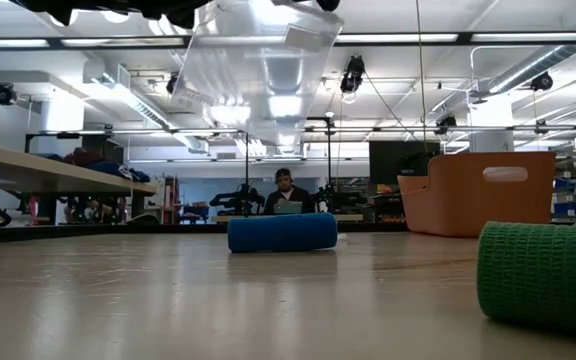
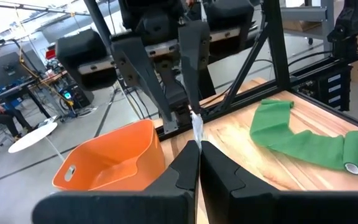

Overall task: Roll bandage
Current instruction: Put the blue rolled bandage into the zip lock

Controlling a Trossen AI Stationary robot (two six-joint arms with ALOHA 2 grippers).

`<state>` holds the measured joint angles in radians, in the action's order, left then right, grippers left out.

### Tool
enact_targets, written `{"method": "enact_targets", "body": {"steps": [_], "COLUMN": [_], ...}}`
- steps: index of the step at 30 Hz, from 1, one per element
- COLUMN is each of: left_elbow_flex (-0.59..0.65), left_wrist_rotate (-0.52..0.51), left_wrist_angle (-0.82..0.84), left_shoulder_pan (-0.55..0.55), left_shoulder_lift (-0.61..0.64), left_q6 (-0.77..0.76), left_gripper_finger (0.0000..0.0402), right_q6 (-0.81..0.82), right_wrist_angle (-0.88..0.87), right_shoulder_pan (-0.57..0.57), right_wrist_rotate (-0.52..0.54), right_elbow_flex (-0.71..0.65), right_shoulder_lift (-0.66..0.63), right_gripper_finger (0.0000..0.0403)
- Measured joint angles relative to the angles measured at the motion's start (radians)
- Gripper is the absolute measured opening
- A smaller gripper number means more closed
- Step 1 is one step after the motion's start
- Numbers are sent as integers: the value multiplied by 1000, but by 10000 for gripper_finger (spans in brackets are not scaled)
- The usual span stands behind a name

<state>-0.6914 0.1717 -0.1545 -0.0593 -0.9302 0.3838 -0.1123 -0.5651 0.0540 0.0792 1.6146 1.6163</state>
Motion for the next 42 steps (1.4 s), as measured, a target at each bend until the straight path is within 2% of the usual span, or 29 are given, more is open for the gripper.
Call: {"method": "enact_targets", "body": {"steps": [17, 26, 31, 33, 34, 36, 40, 41, 42], "left_elbow_flex": [0, 0, 0, 0, 0, 0, 0, 0, 0], "left_wrist_rotate": [0, 2, 0, -20, -39, -90, -153, -154, -154], "left_wrist_angle": [-12, -18, -17, -7, -6, -2, 0, 0, -2], "left_shoulder_pan": [0, 0, 0, 0, 0, 0, 0, 0, 0], "left_shoulder_lift": [0, 0, 0, 1, 1, 2, 3, 3, 2], "left_q6": [-3, -31, -63, -78, -84, -97, -117, -117, -117], "left_gripper_finger": [0, 0, 27, 52, 65, 95, 157, 171, 185], "right_q6": [0, -43, -80, -101, -109, -110, -58, -29, -8], "right_wrist_angle": [2, -9, -17, -49, -76, -146, -306, -337, -354], "right_shoulder_pan": [-2, -1, -2, -2, -2, -8, -26, -30, -31], "right_wrist_rotate": [0, -1, 16, 91, 166, 384, 940, 1009, 1010], "right_elbow_flex": [0, -1, -1, -1, -1, -1, -1, -1, -1], "right_shoulder_lift": [43, 94, 94, 93, 90, 83, 75, 75, 74], "right_gripper_finger": [62, 7, 1, 1, 1, 0, 0, 0, 0]}}
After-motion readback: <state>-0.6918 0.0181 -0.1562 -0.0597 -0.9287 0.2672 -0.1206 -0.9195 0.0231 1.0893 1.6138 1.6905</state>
